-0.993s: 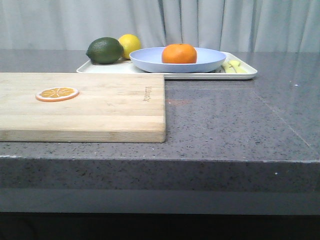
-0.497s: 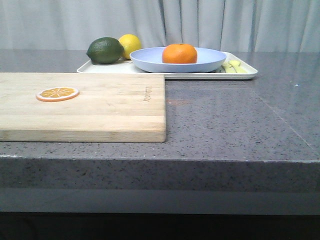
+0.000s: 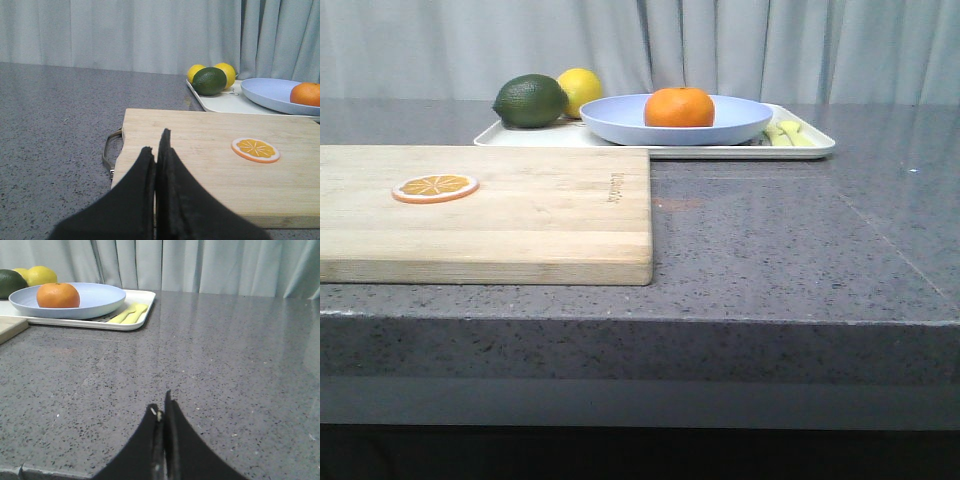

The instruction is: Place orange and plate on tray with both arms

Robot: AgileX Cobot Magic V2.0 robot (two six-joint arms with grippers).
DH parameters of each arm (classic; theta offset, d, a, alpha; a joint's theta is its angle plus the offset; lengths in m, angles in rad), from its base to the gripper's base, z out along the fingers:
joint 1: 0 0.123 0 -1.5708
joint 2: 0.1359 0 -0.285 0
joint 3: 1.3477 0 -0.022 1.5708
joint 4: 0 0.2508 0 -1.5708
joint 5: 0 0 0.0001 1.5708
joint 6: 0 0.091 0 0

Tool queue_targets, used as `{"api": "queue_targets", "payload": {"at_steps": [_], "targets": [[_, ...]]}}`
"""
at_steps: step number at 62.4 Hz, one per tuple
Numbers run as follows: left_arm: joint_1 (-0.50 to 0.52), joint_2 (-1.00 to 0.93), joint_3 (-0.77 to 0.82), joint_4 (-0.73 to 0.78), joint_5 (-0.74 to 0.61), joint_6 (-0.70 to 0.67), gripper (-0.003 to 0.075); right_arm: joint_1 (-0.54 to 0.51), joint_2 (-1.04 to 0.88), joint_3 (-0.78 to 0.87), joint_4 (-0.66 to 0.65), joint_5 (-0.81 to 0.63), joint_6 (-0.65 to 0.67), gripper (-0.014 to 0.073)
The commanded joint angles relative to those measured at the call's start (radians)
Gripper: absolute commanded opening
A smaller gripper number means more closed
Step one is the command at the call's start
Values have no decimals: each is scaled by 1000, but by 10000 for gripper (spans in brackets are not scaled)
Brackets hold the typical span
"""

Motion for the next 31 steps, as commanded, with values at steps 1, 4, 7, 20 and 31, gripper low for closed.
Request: {"api": "queue_targets", "payload": {"at_steps": [1,4,7,20,31], "targets": [[-1,-20,27,-8,-82,-8,-20,-2,-20,-24,1,-103,-7,-65],[-1,-20,27,-8,-82,-8,-20,-2,-20,-24,0,-111,-7,-65],[-1,-20,27,-8,-82,-8,-20,-1,-20,-24,-37,-125,12,-65],[-1,-18,27,-8,-82,-8,-20,-2,-22,-24,-312,-165,331,-65],[-1,-18,27,-8,-82,-8,-20,-2,-22,-24,-312,-139,335,-65]]}}
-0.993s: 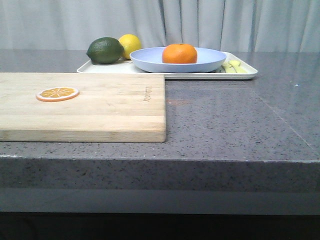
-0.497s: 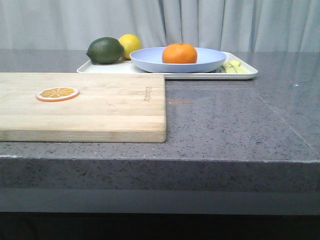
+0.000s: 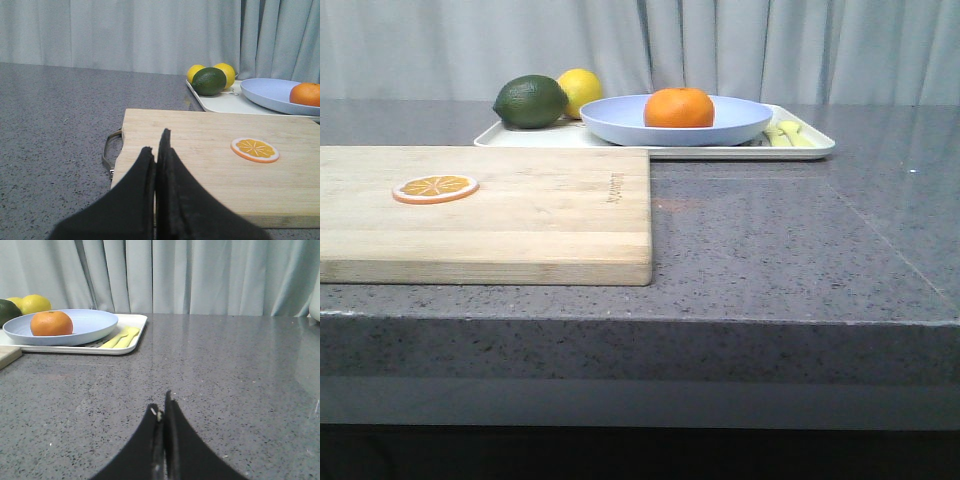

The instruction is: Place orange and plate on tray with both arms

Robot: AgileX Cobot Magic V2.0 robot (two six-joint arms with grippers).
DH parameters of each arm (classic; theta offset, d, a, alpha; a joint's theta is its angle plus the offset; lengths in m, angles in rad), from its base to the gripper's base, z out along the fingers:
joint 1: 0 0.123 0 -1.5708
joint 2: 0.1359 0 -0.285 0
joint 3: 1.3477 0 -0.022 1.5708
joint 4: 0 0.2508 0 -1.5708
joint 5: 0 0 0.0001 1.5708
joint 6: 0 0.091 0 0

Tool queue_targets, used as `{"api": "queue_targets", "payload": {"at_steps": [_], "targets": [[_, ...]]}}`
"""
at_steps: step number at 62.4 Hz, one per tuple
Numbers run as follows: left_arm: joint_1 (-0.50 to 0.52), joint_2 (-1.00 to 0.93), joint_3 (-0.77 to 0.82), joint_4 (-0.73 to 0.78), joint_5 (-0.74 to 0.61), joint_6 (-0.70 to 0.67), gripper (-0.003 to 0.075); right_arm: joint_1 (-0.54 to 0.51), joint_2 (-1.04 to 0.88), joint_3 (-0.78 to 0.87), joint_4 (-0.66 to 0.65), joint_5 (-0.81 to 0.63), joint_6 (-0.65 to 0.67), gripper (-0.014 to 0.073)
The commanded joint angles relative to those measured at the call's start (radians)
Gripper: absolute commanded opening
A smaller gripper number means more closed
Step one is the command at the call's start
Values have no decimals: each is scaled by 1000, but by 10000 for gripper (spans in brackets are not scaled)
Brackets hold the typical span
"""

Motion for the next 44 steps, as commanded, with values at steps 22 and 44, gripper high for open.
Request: {"api": "queue_targets", "payload": {"at_steps": [22,44], "targets": [[-1,-18,27,-8,-82,-8,-20,-14,-22,-24,34,-66,12,-65],[-1,-18,27,-8,-82,-8,-20,-22,-22,-24,34,-98,12,-65]]}}
